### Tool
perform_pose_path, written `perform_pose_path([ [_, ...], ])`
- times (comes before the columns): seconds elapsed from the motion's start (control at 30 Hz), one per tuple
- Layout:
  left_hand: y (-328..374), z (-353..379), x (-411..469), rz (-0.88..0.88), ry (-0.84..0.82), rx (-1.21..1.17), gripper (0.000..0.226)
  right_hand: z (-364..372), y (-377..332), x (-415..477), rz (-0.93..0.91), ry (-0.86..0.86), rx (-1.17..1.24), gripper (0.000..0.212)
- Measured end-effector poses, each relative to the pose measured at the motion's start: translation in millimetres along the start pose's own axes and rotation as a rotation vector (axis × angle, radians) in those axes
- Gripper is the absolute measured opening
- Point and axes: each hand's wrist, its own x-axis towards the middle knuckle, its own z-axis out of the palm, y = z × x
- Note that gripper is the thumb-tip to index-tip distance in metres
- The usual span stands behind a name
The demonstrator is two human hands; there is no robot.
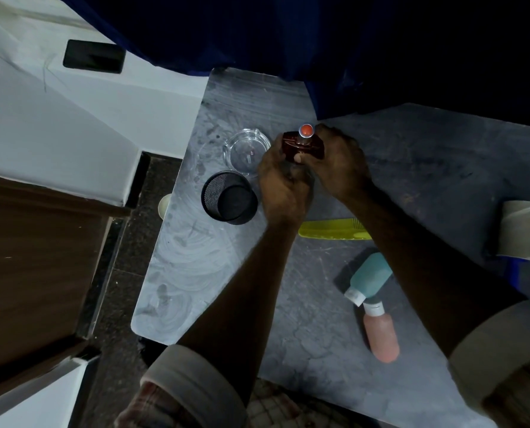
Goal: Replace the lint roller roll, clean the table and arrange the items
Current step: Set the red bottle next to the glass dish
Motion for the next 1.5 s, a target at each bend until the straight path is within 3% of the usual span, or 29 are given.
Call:
perform_pose_path([
  [0.37,4,0,-2,-0.037,-0.061,0.044,0.052,-2,-1,-3,0.001,0.006,-0.02,0.05],
  [0.53,3,-1,-7,0.054,0.003,0.081,0.049,-1,-1,-3,0.007,0.004,-0.026,0.049],
  [0.8,-9,4,-2,-0.07,-0.082,0.007,0.06,-3,0,-4,-0.007,0.0,-0.02,0.049],
  [1.03,-2,0,-7,-0.029,-0.045,0.115,0.063,-3,2,-5,-0.02,0.005,-0.016,0.047],
  [1.5,-4,0,-13,-0.018,-0.066,0.1,0.072,-4,4,-5,-0.008,-0.044,0.005,0.053],
])
